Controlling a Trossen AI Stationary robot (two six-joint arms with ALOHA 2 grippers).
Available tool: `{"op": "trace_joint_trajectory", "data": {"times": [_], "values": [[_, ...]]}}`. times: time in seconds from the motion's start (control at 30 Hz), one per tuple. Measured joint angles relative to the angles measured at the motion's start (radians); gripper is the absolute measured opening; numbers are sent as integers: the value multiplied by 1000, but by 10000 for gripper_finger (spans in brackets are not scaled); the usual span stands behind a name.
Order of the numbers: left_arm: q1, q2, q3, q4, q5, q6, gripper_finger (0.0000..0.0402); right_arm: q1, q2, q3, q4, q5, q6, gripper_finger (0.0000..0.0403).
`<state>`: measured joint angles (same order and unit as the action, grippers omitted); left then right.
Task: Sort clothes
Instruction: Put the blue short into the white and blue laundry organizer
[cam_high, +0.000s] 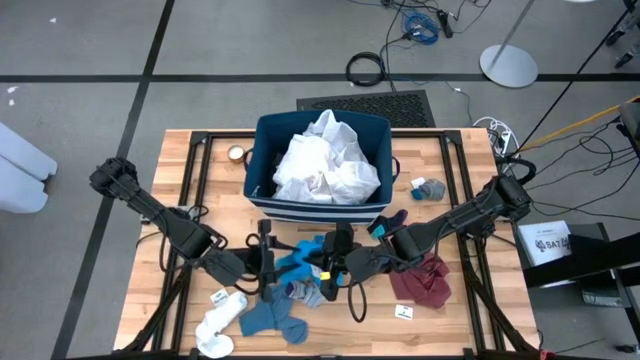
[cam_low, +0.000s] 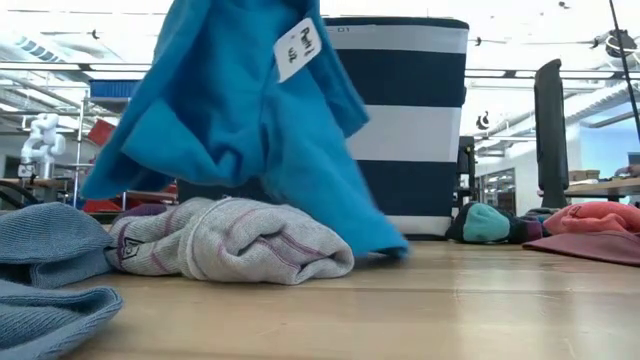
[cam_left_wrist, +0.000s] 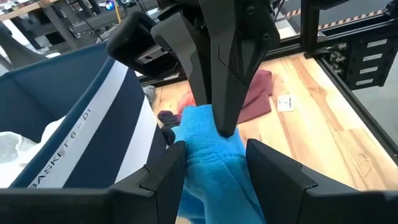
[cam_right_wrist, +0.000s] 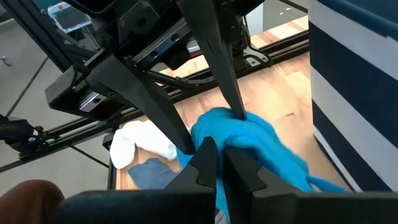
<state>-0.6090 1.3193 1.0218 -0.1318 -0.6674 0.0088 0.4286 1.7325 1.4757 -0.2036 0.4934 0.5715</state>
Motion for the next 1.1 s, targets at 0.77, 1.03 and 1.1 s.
{"op": "trace_joint_trajectory", "data": {"times": [0.77,1.03,1.1], "values": [[26,0,0,-57,34,-80,149,5,0,0,58,0,-61,1],[27,0,0,-71,38,-72,19,5,0,0,-9,-27,-84,41],[27,0,0,-74,38,-72,21,10,0,0,-20,-29,-131,56]]}}
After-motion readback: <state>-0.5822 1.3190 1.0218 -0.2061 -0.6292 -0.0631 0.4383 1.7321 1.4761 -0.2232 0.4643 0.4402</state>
